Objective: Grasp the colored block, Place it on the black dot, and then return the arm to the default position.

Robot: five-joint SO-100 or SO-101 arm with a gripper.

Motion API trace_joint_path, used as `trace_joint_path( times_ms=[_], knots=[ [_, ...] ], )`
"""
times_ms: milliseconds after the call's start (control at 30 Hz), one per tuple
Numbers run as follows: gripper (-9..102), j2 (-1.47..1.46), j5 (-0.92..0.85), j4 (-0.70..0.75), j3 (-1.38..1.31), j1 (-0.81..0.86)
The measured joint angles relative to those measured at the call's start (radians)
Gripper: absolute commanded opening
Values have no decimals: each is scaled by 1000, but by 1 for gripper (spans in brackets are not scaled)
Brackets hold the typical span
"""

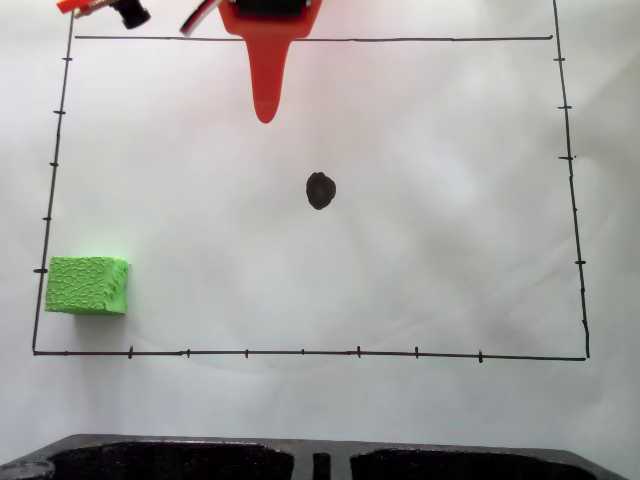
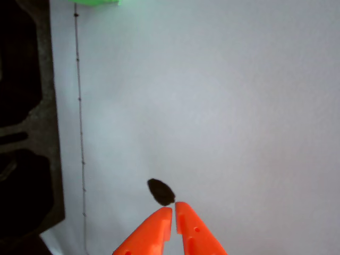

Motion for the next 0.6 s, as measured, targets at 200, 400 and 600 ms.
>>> trace_joint_path(
  times_ms=[200,400,600],
  knots=[
    [0,0,0,0,0,2],
    [0,-20,-31,-25,0,17],
    [0,-132,-118,-55,-60,49]
  ],
)
